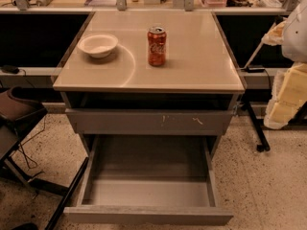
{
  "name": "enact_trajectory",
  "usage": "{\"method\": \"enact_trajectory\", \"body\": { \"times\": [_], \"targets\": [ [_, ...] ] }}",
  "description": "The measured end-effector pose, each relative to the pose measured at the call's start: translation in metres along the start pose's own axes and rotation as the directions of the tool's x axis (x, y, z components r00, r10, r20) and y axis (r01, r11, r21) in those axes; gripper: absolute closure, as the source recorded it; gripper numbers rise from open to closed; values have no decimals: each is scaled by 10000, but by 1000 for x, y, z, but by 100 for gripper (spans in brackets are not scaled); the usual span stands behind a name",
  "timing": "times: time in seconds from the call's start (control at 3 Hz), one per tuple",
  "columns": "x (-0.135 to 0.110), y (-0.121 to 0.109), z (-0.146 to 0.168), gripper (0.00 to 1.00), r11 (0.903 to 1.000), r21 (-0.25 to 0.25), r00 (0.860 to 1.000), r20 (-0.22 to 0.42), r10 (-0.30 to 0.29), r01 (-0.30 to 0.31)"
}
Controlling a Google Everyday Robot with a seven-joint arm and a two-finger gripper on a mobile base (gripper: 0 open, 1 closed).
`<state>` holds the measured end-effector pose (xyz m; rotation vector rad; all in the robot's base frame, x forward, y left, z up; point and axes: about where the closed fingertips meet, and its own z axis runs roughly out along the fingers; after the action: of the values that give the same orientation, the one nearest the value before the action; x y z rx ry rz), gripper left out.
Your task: Close middle drawer
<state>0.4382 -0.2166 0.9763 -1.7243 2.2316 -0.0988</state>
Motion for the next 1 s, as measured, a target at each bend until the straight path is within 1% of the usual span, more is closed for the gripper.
{"method": "enact_trajectory", "body": {
  "times": [0.33,0.67,1.0],
  "targets": [
    [-5,-2,-2,0,10000,64,10000,-25,75,-75],
    [-11,19,13,0,9993,-2,9991,206,-380,380],
    [-13,67,46,0,9940,-134,9899,936,-1067,1084]
  ]
}}
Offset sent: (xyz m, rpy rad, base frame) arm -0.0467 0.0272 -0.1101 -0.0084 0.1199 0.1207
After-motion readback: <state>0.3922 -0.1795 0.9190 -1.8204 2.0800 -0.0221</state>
